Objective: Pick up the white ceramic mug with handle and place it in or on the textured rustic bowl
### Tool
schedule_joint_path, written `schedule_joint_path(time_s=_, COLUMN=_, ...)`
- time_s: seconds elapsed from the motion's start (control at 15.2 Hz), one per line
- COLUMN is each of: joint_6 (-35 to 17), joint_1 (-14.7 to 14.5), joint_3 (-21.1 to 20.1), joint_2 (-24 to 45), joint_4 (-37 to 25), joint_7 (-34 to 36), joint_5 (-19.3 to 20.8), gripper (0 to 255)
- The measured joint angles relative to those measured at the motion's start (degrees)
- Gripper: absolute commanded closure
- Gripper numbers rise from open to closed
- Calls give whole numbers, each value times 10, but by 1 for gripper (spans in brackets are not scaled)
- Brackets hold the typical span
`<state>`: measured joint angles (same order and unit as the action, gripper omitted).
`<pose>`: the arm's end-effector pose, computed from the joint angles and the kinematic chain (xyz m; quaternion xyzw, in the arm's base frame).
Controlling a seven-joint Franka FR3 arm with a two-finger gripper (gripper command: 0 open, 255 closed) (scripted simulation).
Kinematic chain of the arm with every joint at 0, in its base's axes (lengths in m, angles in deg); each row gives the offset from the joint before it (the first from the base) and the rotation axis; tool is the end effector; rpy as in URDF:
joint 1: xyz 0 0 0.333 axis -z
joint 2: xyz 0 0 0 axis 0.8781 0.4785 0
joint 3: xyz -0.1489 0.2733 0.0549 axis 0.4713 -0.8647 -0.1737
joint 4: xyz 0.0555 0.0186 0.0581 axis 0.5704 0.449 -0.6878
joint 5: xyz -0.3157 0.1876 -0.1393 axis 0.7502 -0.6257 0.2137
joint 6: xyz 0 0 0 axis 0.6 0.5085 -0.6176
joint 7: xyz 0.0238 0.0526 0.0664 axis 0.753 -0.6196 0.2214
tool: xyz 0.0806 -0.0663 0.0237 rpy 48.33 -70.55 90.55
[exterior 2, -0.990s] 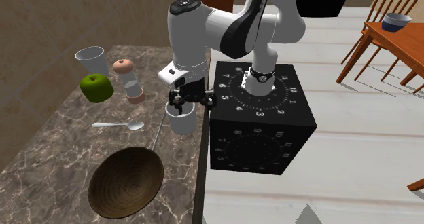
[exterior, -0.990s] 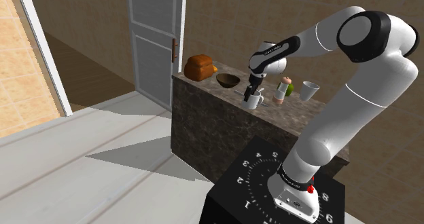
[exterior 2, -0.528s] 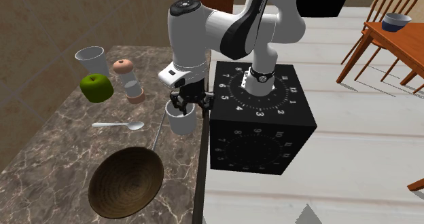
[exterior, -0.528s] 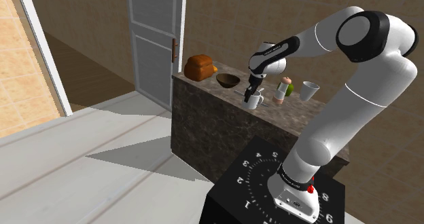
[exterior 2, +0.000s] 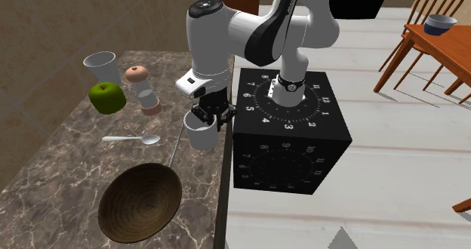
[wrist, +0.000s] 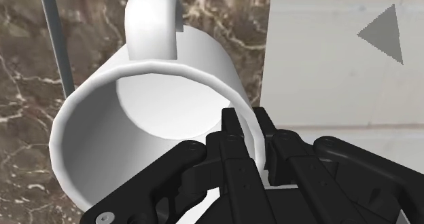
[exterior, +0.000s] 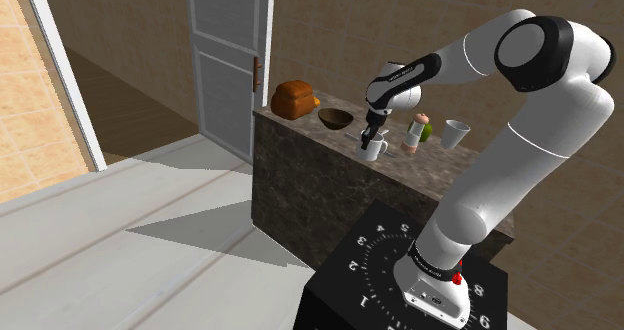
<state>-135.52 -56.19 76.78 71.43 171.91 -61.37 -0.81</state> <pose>0.3713 -0.2865 0.3479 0.9994 0.0234 0.0241 0.0048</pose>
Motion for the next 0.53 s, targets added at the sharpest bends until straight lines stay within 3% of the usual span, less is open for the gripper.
schedule_joint_path(time_s=0.53, joint_6=50, joint_1=4, joint_3=-8, joint_2=-32, joint_4=-22, joint_7=15, joint_5=17, gripper=255)
